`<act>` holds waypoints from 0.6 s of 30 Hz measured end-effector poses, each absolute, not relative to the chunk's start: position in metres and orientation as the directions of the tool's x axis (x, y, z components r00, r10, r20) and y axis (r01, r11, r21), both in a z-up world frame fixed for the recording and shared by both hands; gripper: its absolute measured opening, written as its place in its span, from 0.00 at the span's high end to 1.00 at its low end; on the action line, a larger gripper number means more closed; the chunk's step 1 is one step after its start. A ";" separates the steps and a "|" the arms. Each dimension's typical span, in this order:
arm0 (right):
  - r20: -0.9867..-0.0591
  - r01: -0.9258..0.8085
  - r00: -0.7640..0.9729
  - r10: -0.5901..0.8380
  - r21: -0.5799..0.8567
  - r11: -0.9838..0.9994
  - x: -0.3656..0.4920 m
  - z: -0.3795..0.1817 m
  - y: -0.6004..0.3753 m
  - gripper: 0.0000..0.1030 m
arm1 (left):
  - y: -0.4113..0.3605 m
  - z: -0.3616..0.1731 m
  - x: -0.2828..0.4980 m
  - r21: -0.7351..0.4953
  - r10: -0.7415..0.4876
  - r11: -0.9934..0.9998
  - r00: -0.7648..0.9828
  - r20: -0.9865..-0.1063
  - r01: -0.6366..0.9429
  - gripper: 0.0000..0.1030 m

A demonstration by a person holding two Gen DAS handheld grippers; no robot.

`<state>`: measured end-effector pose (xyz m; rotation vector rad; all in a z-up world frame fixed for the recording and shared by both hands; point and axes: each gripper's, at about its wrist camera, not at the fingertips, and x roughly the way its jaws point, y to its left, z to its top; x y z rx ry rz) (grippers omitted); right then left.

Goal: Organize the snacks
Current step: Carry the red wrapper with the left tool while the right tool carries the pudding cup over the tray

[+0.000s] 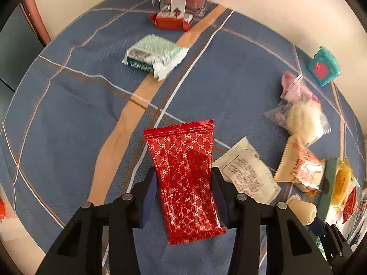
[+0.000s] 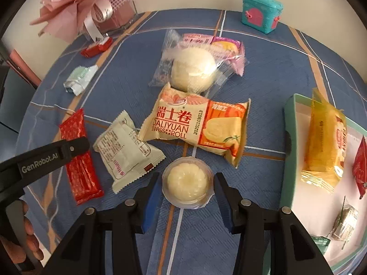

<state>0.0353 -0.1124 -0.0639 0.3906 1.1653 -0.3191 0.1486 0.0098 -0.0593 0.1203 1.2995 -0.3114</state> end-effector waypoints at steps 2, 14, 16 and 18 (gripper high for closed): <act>-0.926 0.439 0.375 -0.041 0.138 0.888 0.031 -0.057 -0.115 0.52 | 0.012 -0.051 0.147 -0.094 -0.171 0.952 0.249 -0.953 0.293 0.54; -0.893 0.448 0.447 -0.063 0.162 0.879 0.011 -0.018 -0.127 0.52 | 0.017 0.003 0.140 -0.134 -0.240 0.945 0.357 -0.903 0.299 0.55; -0.888 0.449 0.455 -0.067 0.164 0.878 0.008 -0.013 -0.130 0.52 | 0.018 0.013 0.138 -0.136 -0.250 0.943 0.372 -0.894 0.304 0.55; -0.885 0.452 0.460 -0.072 0.163 0.877 0.005 -0.009 -0.131 0.52 | 0.015 0.019 0.137 -0.138 -0.257 0.941 0.385 -0.886 0.310 0.55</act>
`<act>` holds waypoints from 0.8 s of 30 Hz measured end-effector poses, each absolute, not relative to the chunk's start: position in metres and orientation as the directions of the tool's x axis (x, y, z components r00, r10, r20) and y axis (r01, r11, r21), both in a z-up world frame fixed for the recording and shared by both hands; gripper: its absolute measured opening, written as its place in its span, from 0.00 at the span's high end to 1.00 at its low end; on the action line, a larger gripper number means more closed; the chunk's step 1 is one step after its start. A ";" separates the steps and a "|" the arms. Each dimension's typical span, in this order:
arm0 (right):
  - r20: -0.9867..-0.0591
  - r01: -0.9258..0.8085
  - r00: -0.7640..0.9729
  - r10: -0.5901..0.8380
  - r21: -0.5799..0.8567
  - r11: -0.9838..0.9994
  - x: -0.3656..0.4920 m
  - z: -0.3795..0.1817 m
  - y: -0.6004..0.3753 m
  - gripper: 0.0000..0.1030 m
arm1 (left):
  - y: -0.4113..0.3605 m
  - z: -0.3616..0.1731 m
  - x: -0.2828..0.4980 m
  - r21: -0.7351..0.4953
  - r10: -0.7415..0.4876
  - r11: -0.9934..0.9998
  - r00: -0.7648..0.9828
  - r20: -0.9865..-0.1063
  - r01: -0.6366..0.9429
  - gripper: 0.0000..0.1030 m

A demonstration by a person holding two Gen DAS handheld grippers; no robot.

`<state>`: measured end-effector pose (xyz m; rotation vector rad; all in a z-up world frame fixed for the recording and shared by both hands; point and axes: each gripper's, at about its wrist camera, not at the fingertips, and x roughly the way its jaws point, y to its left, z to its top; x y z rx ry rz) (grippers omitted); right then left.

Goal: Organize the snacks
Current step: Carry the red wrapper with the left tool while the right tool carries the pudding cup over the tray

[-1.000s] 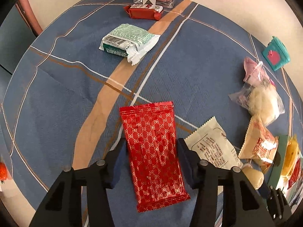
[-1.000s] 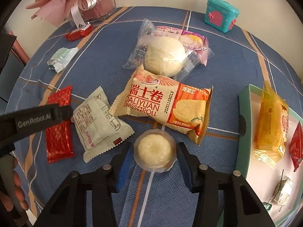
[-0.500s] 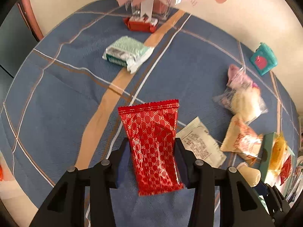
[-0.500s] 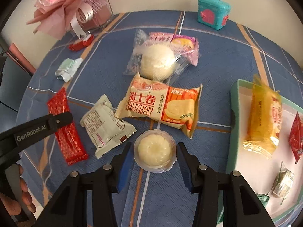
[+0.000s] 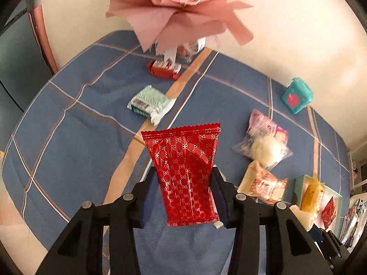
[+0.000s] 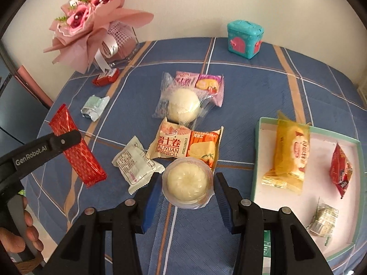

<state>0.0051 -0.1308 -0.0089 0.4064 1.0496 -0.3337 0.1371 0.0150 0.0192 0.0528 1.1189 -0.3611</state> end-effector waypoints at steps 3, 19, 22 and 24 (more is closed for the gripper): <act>-0.884 0.455 0.462 -0.075 0.163 0.875 0.003 -0.007 -0.133 0.52 | 0.010 0.024 0.136 -0.140 -0.266 0.938 0.398 -0.878 0.318 0.55; -0.891 0.562 0.433 -0.135 0.149 0.814 -0.041 -0.003 -0.192 0.52 | -0.053 0.030 0.089 -0.156 -0.334 0.887 0.369 -0.868 0.436 0.55; -0.893 0.599 0.424 -0.152 0.150 0.787 -0.057 -0.003 -0.212 0.52 | -0.073 0.033 0.074 -0.149 -0.347 0.866 0.360 -0.866 0.477 0.55; -0.894 0.628 0.418 -0.162 0.155 0.763 -0.070 -0.004 -0.227 0.52 | -0.086 0.034 0.064 -0.141 -0.355 0.851 0.356 -0.864 0.505 0.55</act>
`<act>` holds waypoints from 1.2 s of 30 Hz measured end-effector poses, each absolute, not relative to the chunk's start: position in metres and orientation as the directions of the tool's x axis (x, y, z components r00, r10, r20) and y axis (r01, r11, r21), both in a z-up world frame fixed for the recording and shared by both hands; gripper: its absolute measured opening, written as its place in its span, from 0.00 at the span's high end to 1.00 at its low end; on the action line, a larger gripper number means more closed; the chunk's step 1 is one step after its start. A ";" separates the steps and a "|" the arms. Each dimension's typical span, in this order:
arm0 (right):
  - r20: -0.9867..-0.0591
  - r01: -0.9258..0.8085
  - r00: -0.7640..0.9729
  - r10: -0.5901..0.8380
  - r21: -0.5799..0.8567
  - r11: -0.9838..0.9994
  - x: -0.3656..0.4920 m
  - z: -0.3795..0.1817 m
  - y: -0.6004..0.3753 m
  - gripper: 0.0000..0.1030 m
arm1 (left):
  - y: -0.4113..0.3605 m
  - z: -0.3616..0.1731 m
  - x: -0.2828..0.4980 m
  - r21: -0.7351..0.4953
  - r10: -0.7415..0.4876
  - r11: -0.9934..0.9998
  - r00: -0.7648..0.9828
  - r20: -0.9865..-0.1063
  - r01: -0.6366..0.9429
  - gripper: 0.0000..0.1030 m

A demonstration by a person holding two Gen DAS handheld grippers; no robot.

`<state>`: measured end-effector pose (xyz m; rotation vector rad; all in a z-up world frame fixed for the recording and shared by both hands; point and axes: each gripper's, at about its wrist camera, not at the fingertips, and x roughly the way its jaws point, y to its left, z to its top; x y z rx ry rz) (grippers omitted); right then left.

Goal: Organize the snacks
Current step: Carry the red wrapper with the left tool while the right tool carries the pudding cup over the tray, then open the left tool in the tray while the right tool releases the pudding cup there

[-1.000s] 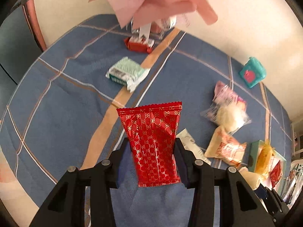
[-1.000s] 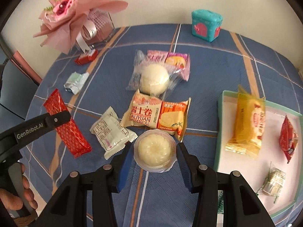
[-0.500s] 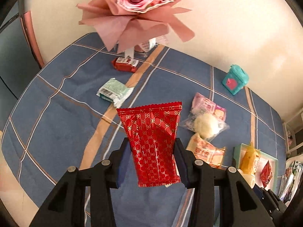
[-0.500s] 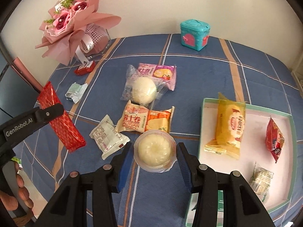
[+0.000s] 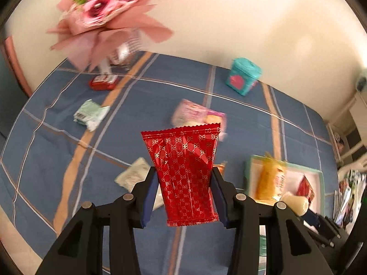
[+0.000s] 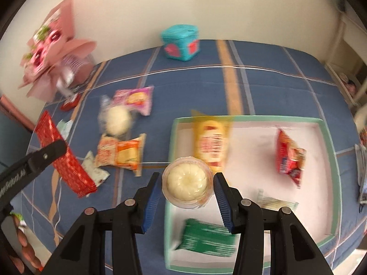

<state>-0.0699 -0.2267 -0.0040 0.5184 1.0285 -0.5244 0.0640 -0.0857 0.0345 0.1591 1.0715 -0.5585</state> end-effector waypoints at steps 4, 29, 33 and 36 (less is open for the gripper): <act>-0.895 0.683 0.408 -0.178 0.171 0.710 -0.096 -0.006 -0.255 0.52 | -0.112 0.037 0.039 -0.136 -0.378 0.815 0.338 -0.862 0.564 0.55; -0.939 0.833 0.268 -0.216 0.114 0.541 -0.172 -0.052 -0.348 0.52 | -0.238 -0.009 -0.058 -0.094 -0.377 0.589 0.170 -0.911 0.803 0.55; -0.953 0.838 0.241 -0.186 0.107 0.535 -0.172 -0.066 -0.350 0.52 | -0.245 -0.020 -0.058 -0.107 -0.369 0.579 0.143 -0.918 0.808 0.55; -0.959 0.842 0.225 -0.172 0.102 0.530 -0.173 -0.074 -0.352 0.52 | -0.249 -0.029 -0.060 -0.098 -0.358 0.570 0.139 -0.923 0.816 0.55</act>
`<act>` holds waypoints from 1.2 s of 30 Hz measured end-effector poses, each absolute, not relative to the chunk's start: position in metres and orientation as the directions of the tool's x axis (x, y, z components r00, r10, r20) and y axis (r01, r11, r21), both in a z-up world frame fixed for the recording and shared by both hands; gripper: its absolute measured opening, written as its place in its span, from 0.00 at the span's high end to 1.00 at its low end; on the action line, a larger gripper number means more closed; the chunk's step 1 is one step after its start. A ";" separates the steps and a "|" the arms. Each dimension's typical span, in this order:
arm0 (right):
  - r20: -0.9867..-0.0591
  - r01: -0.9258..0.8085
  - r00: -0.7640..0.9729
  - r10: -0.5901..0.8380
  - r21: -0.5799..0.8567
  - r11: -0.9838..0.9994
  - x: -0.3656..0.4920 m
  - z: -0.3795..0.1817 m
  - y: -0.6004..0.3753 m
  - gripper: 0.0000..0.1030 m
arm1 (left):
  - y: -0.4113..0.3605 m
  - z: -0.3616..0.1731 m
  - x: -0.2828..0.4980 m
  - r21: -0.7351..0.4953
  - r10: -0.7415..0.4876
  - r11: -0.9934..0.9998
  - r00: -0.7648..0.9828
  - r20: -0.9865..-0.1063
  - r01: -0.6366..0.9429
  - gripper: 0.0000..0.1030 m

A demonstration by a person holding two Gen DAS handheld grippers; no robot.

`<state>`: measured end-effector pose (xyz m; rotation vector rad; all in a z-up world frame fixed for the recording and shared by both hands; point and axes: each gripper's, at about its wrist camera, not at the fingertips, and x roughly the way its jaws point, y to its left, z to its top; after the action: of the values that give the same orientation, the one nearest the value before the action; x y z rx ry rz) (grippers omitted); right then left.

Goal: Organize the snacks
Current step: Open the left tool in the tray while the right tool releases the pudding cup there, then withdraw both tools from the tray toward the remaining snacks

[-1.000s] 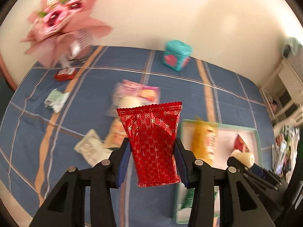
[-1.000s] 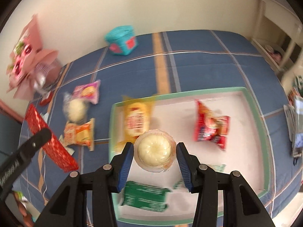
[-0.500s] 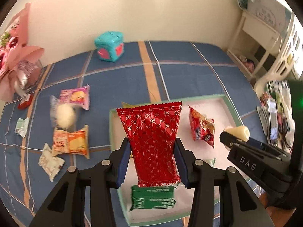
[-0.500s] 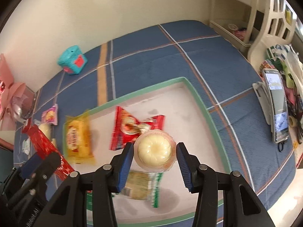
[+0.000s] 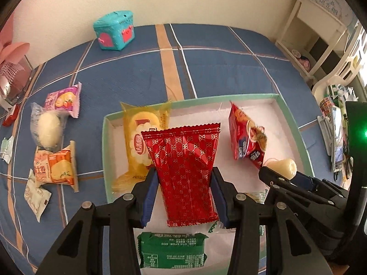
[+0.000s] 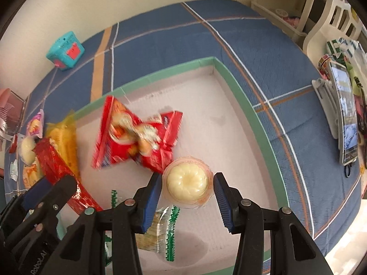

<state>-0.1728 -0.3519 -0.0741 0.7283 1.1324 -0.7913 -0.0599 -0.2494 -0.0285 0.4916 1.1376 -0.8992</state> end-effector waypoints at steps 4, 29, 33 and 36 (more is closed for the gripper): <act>-0.964 0.843 0.215 -0.157 0.101 0.528 -0.173 -0.081 -0.353 0.52 | -0.254 -0.032 -0.061 -0.094 -0.362 0.554 0.137 -0.922 0.827 0.54; -0.905 0.811 0.283 -0.317 0.050 0.583 -0.169 -0.002 -0.326 0.38 | -0.212 0.019 -0.028 -0.166 -0.407 0.652 0.157 -0.900 0.740 0.35; -0.883 0.790 0.326 -0.339 0.057 0.611 -0.168 0.017 -0.315 0.38 | -0.192 0.032 -0.014 -0.148 -0.405 0.694 0.213 -0.889 0.704 0.35; -0.871 0.769 0.355 -0.340 0.065 0.636 -0.163 0.025 -0.303 0.38 | -0.174 0.036 -0.003 -0.109 -0.381 0.724 0.263 -0.886 0.681 0.35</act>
<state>-0.1627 -0.3033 0.0250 0.5189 0.9604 -0.7595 -0.0033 -0.1743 0.0364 0.3229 1.0861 -0.7348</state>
